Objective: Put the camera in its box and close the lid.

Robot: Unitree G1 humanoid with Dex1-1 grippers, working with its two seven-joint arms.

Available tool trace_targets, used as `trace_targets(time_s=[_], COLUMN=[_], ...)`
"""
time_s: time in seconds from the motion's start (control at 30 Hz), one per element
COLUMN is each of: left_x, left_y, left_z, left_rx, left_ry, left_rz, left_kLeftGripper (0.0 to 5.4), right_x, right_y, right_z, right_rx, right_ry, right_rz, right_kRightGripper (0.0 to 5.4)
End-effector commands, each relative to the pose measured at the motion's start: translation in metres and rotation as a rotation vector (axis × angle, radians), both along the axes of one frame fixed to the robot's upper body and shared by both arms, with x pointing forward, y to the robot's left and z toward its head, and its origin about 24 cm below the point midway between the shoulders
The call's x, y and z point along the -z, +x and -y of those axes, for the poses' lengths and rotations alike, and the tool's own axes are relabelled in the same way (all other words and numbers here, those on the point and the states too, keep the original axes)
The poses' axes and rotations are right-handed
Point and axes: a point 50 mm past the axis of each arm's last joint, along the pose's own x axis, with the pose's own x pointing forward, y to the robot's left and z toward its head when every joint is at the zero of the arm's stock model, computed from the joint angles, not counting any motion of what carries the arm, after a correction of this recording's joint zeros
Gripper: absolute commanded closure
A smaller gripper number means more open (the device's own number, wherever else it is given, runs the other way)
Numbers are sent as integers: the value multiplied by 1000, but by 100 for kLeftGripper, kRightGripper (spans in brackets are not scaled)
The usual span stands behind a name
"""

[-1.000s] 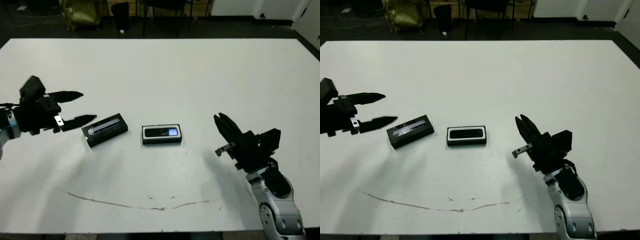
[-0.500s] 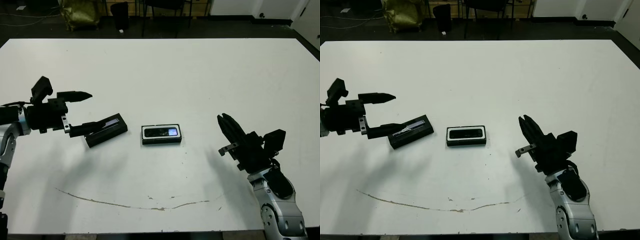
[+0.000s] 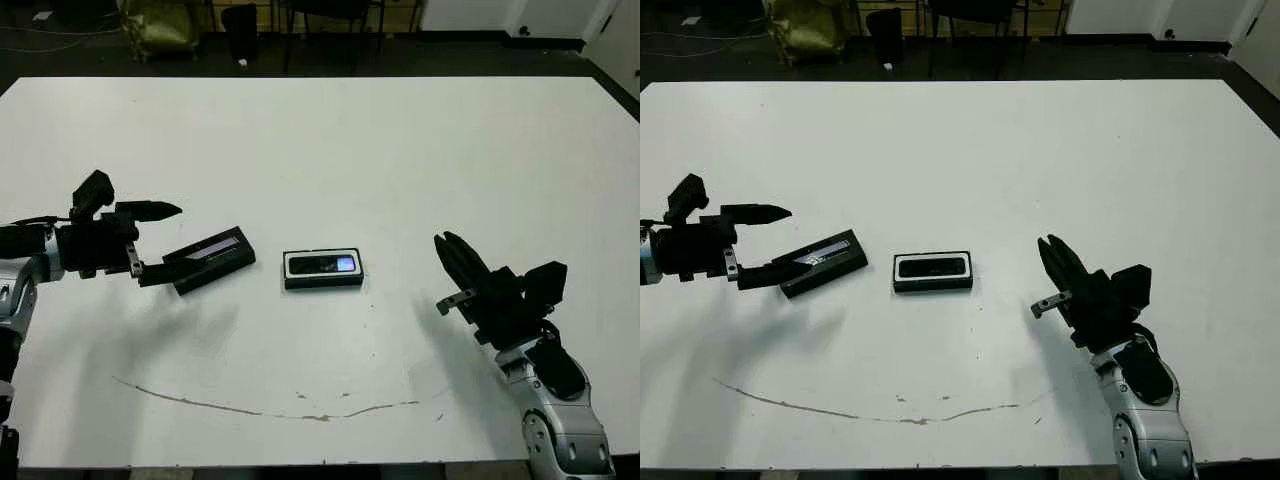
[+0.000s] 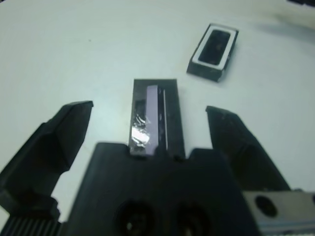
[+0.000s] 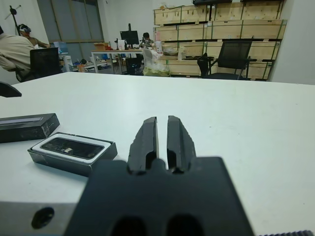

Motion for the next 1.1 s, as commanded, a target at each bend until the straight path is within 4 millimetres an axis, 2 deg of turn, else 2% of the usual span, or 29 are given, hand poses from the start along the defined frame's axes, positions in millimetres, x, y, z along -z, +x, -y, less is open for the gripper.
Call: trace_targets(time_s=[0.03,0.23,0.6,1.1], left_x=[5,10,22,30], left_y=[0,-1,1,-1], left_z=[-1,-1,-1,0], left_rx=[-3,18,-29,-26], left_ry=[50,91,63,91], left_rz=[-7,22,-45,-43], left_kLeftGripper=[2,2,2,2], right_x=[7,7,8,7], right_y=[-3,-4,-5,-5], right_z=[3,3,2,5], right_rx=[13,13,18,15], right_ry=[-19,-27,-28,-26], right_rz=[-37,-38,-40,-36], right_kRightGripper=[540,540,540,540])
